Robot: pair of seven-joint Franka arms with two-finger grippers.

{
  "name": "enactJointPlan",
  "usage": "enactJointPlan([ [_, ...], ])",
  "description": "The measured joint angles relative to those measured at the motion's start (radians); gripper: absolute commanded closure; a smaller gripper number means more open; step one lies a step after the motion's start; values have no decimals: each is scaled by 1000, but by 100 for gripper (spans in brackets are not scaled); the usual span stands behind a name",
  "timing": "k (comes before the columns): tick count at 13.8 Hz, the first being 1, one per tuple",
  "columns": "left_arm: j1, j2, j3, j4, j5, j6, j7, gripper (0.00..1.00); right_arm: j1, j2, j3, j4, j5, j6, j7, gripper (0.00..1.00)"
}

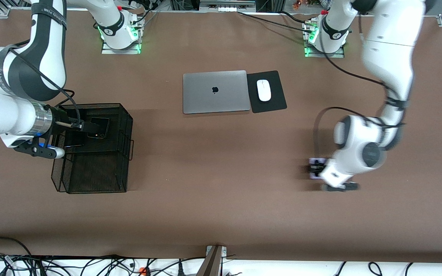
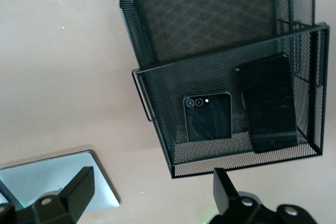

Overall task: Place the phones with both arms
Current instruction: 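Lift the white flip phone with the left gripper while the right gripper releases, then carry the white flip phone to the table middle and set it down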

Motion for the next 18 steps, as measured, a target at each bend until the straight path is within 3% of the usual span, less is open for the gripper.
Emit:
enactJointPlan([
  [4, -188, 15, 3, 41, 0, 6, -277, 98, 5, 5, 2, -3, -11, 68, -47, 0],
  [8, -321, 98, 3, 174, -1, 12, -478, 98, 27, 19, 2, -16, -12, 106, -47, 0],
  [13, -445, 214, 6, 348, -1, 18, -539, 98, 30, 21, 2, -17, -12, 109, -47, 0],
  [18, -500, 284, 21, 391, -1, 115, -539, 98, 30, 21, 2, -18, -12, 109, -47, 0],
])
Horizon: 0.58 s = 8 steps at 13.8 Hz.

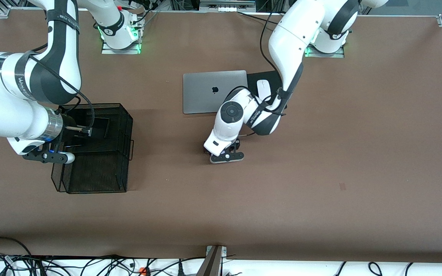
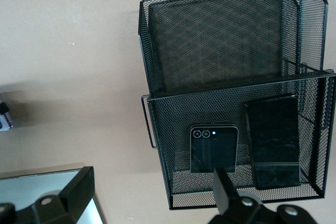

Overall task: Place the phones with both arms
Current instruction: 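Carry the white flip phone to the table middle and set it down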

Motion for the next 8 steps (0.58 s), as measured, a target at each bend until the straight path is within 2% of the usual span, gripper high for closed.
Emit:
enactJointPlan([
  [1, -6, 7, 3, 3, 0, 6, 0, 93, 0, 0, 0, 0, 0, 0, 0, 0],
  [2, -9, 7, 6, 5, 0, 6, 0, 77, 0, 0, 0, 0, 0, 0, 0, 0],
  [3, -10, 7, 6, 7, 0, 6, 0, 32, 0, 0, 0, 0, 0, 0, 0, 0],
  [4, -10, 7, 8, 8, 0, 6, -4, 0, 0, 0, 0, 0, 0, 0, 0, 0],
  [8, -33, 6, 45, 17, 0, 2, -74, 0, 0, 0, 0, 0, 0, 0, 0, 0],
])
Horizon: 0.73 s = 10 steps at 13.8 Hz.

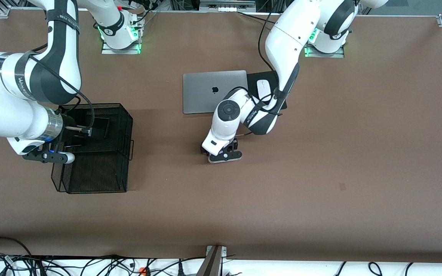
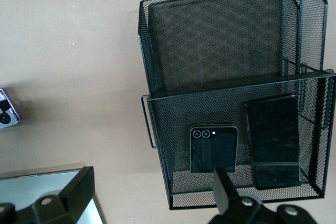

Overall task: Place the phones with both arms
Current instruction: 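Carry the white flip phone to the table middle and set it down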

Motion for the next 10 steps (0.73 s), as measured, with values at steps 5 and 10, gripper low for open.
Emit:
enactJointPlan([
  [5, -8, -33, 41, 35, 0, -141, -19, 0, 0, 0, 0, 0, 0, 0, -1, 0],
  [10, 85, -136, 69, 39, 0, -419, 51, 0, 58, 0, 10, 0, 4, 33, -2, 0],
])
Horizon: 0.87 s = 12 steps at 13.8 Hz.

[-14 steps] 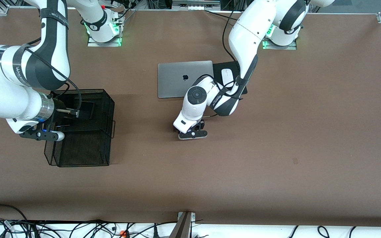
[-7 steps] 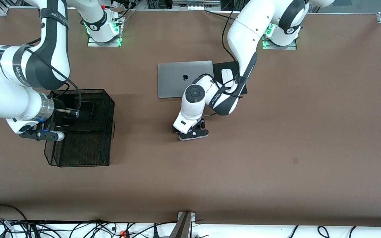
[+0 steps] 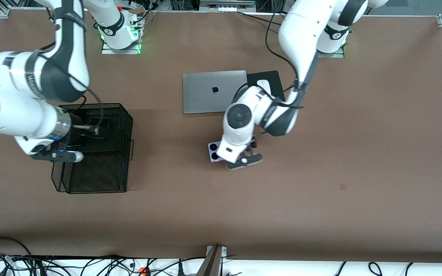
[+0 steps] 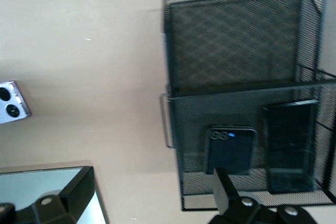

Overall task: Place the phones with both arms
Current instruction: 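Carry the white flip phone to the table middle and set it down, then withdraw the left gripper while the right gripper reaches the white phone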

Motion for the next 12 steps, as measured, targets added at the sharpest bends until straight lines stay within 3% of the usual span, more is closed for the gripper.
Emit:
enactJointPlan([
  [2, 76, -52, 5, 0, 0, -163, 129, 0, 47, 3, 42, -2, 6, 69, 2, 0],
  [5, 202, -138, 8, -1, 36, -336, 284, 0, 94, 51, 154, -3, 7, 220, 80, 0],
  [8, 308, -225, 8, -16, 70, -413, 424, 0, 107, 126, 277, 12, 7, 363, 129, 0],
  [12, 443, -368, 11, -35, 101, -493, 616, 0, 118, 255, 366, 93, 7, 486, 139, 0],
])
